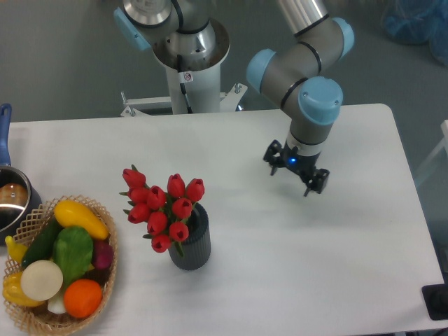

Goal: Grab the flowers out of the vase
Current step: 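Move the open gripper toward the red tulips above the black vase, then lower the gripper around the tulip stems and close it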

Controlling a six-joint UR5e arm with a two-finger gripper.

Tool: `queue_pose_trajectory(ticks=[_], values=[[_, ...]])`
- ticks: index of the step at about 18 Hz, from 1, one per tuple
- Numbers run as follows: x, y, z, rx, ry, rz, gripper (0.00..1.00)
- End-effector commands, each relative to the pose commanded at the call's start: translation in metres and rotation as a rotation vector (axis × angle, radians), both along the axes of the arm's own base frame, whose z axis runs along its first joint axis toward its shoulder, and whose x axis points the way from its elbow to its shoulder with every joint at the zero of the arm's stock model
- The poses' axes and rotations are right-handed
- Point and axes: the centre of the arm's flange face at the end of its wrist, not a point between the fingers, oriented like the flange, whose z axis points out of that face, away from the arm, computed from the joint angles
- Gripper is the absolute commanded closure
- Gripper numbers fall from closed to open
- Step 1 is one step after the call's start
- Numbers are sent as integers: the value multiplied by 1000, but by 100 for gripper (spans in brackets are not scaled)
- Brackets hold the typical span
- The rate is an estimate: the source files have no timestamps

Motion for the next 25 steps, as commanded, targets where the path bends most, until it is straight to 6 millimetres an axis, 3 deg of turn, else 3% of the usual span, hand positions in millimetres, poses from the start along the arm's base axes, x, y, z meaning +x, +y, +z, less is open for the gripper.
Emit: queue_pose_trajectory(ticks=[5,9,17,25], values=[[24,12,29,172,-42,-11,0],[22,9,43,203,-15,-7,0],[46,28,91,479,-77,-55,0],[64,51,100,647,-142,-110,0]])
